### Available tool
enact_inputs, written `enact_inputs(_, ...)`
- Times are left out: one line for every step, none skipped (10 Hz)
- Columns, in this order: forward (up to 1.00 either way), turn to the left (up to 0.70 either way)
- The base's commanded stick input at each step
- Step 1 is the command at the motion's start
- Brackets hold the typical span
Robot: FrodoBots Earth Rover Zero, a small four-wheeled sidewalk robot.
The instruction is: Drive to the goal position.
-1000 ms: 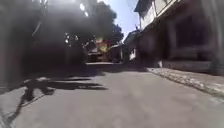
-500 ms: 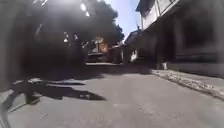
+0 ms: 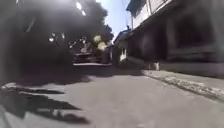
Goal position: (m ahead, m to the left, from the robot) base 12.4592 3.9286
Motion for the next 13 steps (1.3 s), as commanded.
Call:
enact_inputs(1.00, -0.31)
enact_inputs(1.00, -0.31)
enact_inputs(1.00, -0.31)
enact_inputs(1.00, -0.31)
enact_inputs(1.00, -0.31)
enact_inputs(1.00, -0.21)
enact_inputs(1.00, 0.06)
enact_inputs(1.00, 0.09)
enact_inputs(1.00, 0.09)
enact_inputs(1.00, 0.09)
enact_inputs(1.00, 0.09)
enact_inputs(1.00, 0.09)
enact_inputs(1.00, 0.09)
